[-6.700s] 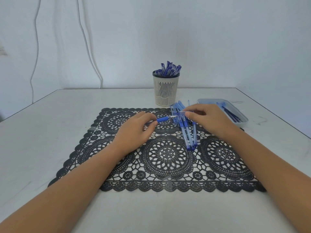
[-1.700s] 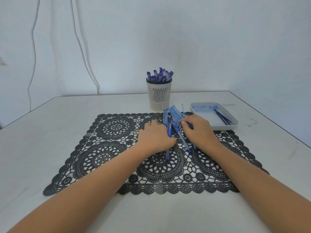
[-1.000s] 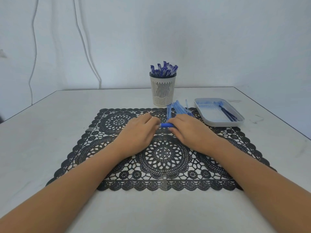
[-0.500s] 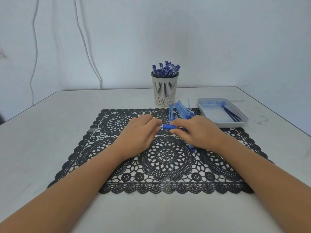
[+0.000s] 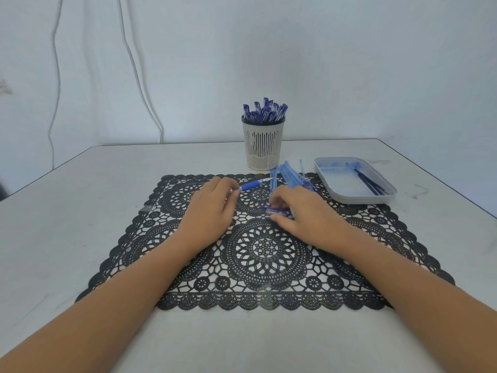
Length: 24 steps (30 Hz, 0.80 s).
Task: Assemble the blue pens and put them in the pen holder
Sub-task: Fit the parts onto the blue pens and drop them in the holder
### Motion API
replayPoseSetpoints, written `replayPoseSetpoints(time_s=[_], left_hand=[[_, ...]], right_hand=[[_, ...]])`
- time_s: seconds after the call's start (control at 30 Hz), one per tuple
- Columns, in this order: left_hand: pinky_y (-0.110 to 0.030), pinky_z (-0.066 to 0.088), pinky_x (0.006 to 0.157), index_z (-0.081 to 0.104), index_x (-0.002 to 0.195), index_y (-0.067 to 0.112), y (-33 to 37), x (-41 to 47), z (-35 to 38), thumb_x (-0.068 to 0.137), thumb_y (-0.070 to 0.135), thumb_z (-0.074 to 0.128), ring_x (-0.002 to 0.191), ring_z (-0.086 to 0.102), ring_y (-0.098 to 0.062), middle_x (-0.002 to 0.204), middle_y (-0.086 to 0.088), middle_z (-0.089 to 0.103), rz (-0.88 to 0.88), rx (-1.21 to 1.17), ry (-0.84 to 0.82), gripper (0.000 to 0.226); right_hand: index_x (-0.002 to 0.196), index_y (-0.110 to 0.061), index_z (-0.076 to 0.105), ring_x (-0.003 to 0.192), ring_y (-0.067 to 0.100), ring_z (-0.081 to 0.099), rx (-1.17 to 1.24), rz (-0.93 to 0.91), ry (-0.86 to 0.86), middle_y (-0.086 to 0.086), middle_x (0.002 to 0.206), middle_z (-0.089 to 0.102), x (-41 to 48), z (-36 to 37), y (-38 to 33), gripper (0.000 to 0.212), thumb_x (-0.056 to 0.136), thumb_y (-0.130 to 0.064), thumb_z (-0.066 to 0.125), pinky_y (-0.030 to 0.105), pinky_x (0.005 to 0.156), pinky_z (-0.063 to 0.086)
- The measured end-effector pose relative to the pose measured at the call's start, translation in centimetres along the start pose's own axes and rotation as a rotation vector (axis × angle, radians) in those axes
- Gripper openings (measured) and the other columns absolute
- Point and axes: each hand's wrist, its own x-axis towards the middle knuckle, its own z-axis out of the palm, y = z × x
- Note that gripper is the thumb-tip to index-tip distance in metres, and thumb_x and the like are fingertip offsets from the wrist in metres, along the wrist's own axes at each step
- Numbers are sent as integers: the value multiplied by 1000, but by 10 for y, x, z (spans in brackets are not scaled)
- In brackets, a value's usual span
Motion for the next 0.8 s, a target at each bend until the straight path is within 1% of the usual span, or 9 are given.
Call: replayPoseSetpoints(time_s=[0.07,0.13,0.23,0.27,0.33,0.47,0.6,0.73,0.8], left_hand=[[-32,39,76,56,103,11,0,0,1,95,20,45,81,47,-14,89,6,48,10,-3,0,16],[-31,38,76,56,103,12,-1,0,1,95,20,45,81,47,-13,89,6,48,16,-3,3,16],[-31,41,74,57,102,11,-1,0,1,96,21,44,80,48,-13,89,5,50,51,-5,6,17],[-32,42,73,58,102,11,0,0,1,96,23,43,79,49,-14,88,4,53,85,4,5,20],[-31,43,67,58,100,9,1,0,1,94,28,38,75,51,-15,86,1,56,172,38,2,29],[-29,40,64,60,99,9,3,-1,1,92,28,35,72,49,-14,83,0,57,247,51,14,32],[-31,43,63,61,102,9,0,-2,1,93,28,35,72,50,-16,83,0,56,266,29,4,34],[-22,37,59,62,102,8,0,-2,0,93,30,32,68,47,-12,78,9,48,248,1,15,39],[-18,35,60,62,102,8,0,-1,0,93,31,32,68,46,-11,79,10,47,233,-21,21,39]], right_hand=[[102,-26,58,95,6,47,-66,5,-42,-13,101,59,1,3,-1,19,89,-40,54,33,90,40],[100,-28,61,92,5,49,-26,30,11,-15,97,60,3,3,0,22,90,-43,50,35,89,42],[96,-22,61,71,-2,48,237,197,157,-15,80,56,4,-5,-1,26,94,-41,42,10,69,39],[90,-21,58,64,-3,45,303,250,172,-12,76,55,4,-8,-3,29,95,-42,39,9,61,37],[83,-18,58,58,0,45,360,305,154,-4,74,59,5,-10,-5,39,95,-47,34,12,56,34],[74,-23,56,55,2,47,415,339,122,-7,68,58,6,-10,-4,35,96,-41,36,17,55,35],[80,-20,60,54,4,44,485,320,104,-9,68,58,6,-12,-1,25,95,-34,45,16,55,39],[92,-23,58,70,4,54,520,260,108,-8,77,60,5,-9,-1,3,91,-23,55,16,68,46],[96,-24,57,76,5,57,543,258,135,-6,84,62,7,-8,-1,6,90,-25,57,17,72,48]])
